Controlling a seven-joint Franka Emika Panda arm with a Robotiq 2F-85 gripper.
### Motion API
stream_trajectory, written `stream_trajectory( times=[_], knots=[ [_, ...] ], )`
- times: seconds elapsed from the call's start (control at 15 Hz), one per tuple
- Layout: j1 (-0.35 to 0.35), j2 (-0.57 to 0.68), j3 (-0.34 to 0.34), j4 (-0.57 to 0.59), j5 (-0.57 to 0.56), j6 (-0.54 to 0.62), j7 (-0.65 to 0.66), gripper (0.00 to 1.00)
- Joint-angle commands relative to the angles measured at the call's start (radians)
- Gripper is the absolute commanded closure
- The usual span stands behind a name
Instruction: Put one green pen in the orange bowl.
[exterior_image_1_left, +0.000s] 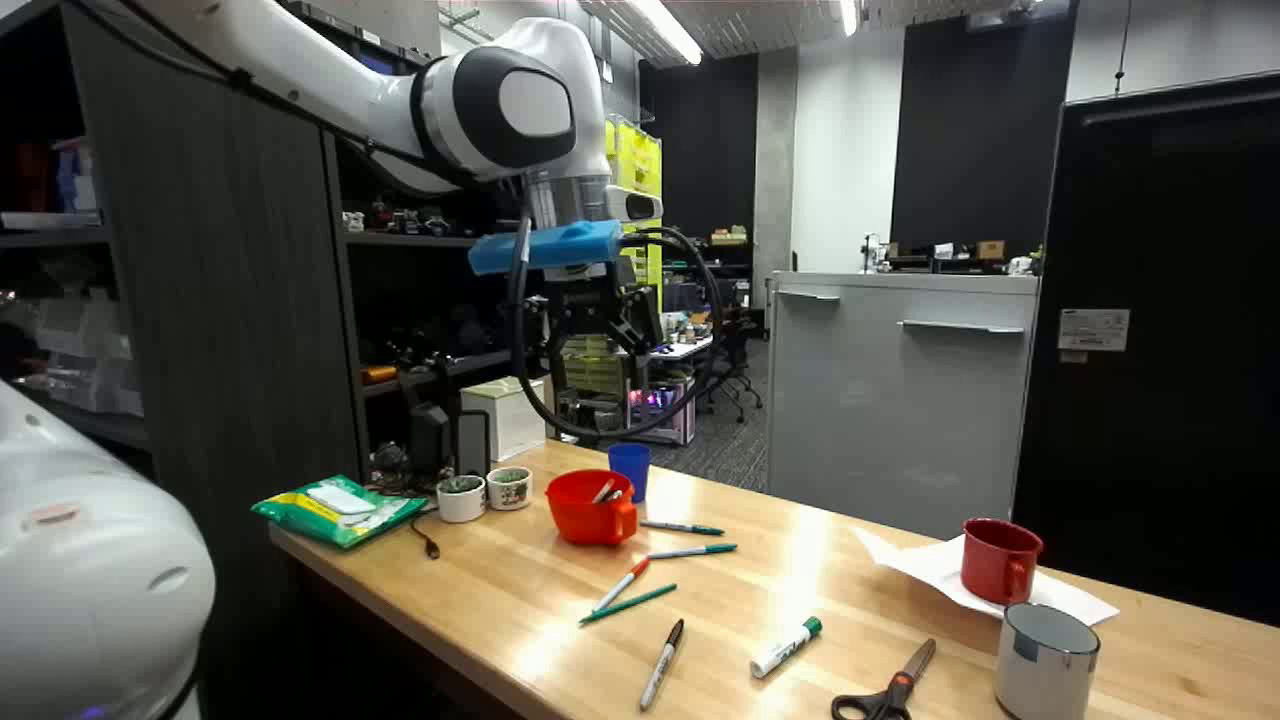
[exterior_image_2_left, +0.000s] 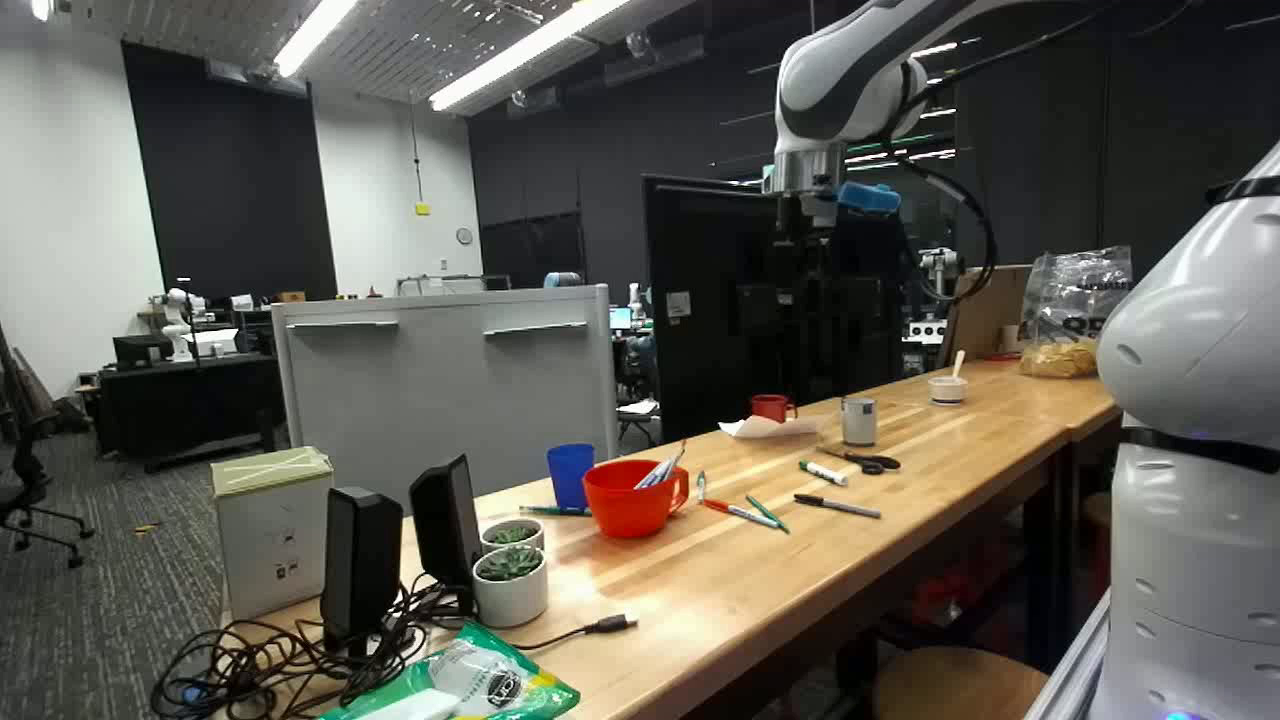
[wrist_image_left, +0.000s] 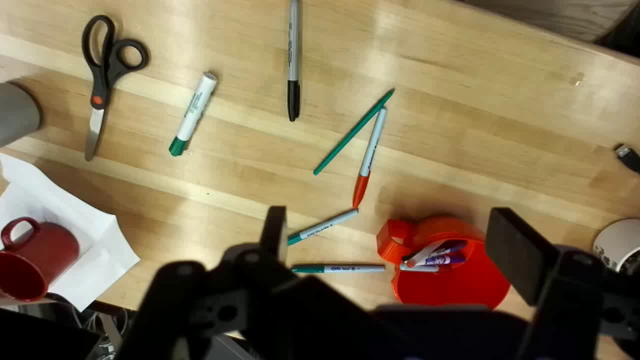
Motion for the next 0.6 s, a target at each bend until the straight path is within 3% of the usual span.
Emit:
stream_trajectory(
  times=[0.0,0.27,0.53],
  knots=[
    [-0.003,0.001,0.003,0.003,0.002,-0.003,-0.002,0.00],
    [0.012,0.006,0.023,-0.012,0.000,0.027,0.004,0.00],
    [0.090,0.018,0.058,-0.029,0.032,0.067,-0.046,0.00]
  ],
)
